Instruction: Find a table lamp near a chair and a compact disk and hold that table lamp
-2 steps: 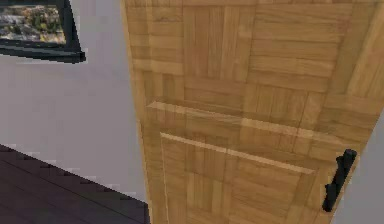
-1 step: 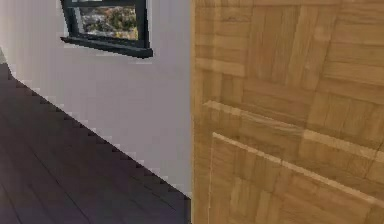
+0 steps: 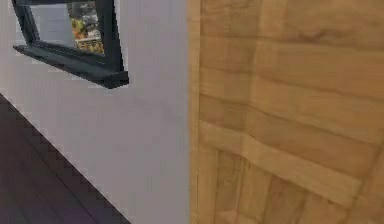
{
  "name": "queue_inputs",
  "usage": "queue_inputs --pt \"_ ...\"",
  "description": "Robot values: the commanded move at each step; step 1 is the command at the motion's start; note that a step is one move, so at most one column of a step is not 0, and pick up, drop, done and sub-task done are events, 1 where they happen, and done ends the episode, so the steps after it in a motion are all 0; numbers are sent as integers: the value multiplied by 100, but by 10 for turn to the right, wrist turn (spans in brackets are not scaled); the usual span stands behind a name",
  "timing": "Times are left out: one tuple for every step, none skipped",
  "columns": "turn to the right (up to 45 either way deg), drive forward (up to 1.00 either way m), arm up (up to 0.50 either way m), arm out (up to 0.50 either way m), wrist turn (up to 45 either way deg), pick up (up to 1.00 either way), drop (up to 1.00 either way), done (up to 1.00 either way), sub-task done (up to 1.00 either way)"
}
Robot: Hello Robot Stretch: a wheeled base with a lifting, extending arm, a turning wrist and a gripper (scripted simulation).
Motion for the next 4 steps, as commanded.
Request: queue_inputs --pt "-450 0 0 0 0 0 0 0 0" --pt "-30 0 0 0 0 0 0 0 0" --pt "-450 0 0 0 0 0 0 0 0" --pt "-450 0 0 0 0 0 0 0 0"
